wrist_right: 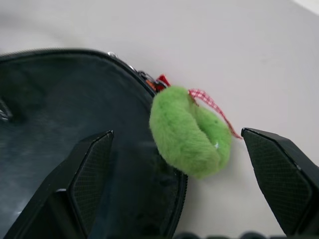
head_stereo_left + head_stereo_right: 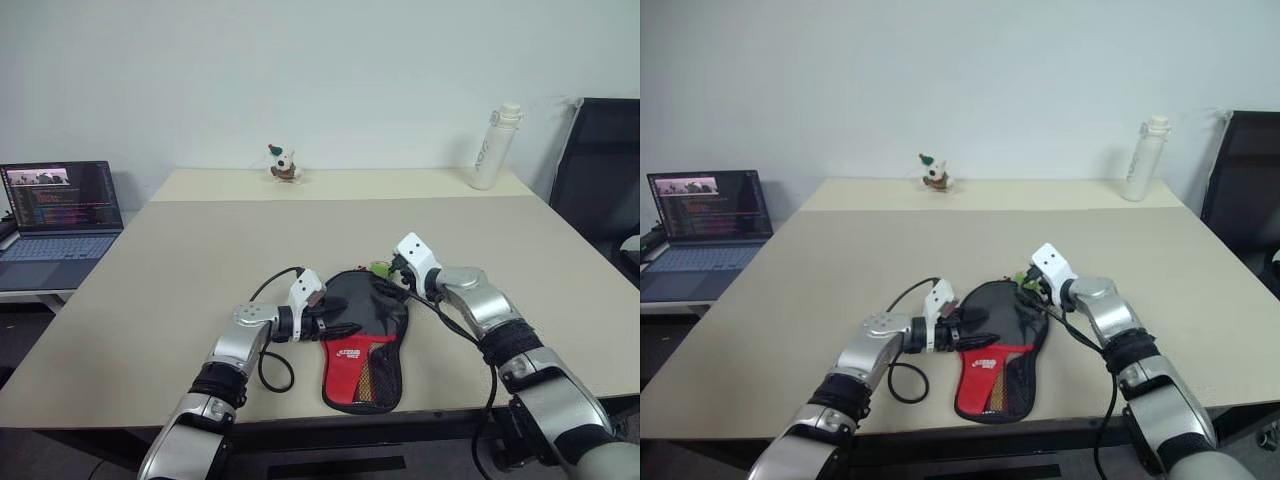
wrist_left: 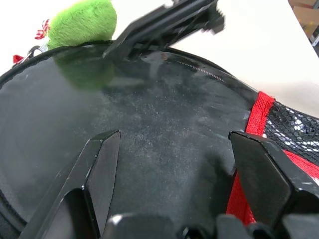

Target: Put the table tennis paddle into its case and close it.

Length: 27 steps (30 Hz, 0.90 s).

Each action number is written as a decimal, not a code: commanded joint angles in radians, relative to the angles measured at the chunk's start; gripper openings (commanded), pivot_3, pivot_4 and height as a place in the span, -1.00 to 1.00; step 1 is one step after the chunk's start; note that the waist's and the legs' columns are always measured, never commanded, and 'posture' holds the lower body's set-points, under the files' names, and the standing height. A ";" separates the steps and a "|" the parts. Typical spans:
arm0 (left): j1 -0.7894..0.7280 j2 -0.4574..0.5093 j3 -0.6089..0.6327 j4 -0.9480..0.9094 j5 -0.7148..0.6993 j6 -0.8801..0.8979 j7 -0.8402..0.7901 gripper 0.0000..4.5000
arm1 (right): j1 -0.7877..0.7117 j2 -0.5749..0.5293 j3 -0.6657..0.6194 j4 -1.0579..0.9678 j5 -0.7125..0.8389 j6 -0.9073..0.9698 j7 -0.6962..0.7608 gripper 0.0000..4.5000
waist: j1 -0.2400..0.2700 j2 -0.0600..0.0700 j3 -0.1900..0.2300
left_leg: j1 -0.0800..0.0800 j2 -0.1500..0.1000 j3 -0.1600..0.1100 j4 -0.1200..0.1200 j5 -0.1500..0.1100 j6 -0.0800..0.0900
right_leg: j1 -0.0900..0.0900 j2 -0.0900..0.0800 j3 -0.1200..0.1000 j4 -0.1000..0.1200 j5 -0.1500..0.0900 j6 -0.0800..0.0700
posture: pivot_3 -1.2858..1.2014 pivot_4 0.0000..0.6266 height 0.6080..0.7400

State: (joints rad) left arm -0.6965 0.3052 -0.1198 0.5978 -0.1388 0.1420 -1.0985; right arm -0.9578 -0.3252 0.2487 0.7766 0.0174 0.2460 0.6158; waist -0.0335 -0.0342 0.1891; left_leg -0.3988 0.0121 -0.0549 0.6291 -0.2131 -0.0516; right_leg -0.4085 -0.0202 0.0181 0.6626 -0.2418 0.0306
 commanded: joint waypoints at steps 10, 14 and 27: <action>-0.027 -0.008 -0.012 0.013 0.016 -0.052 0.018 0.70 | -0.090 0.045 -0.077 0.149 -0.040 -0.102 -0.062 -0.50 | 0.000 0.000 0.000 | 0.000 0.000 0.000 0.000 0.000 0.000 | 0.000 0.000 0.000 0.000 0.000 0.000 | 0.03 -0.52 1.00; -0.098 -0.026 -0.022 0.146 0.054 -0.128 0.042 0.70 | -0.092 0.048 -0.085 0.152 -0.042 -0.096 -0.059 -0.99 | 0.000 0.000 0.000 | 0.000 0.000 0.000 0.000 0.000 0.000 | 0.000 0.000 0.000 0.001 0.000 0.000 | 0.03 -0.52 1.00; -0.158 -0.058 -0.054 0.455 0.144 -0.289 0.059 0.70 | -0.110 0.084 -0.170 0.105 0.019 0.012 -0.039 -0.99 | 0.001 0.003 -0.002 | 0.003 0.000 0.000 0.001 0.001 0.001 | 0.003 0.000 0.000 0.001 0.000 0.000 | 0.03 -0.52 1.00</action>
State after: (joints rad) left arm -0.8783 0.2578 -0.1474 1.0012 -0.0441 -0.1525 -1.0548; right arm -1.0269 -0.2420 0.1143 0.9295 0.0058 0.2436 0.5694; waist -0.0327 -0.0309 0.1870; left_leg -0.3962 0.0117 -0.0552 0.6296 -0.2125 -0.0508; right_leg -0.4057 -0.0203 0.0178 0.6634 -0.2417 0.0307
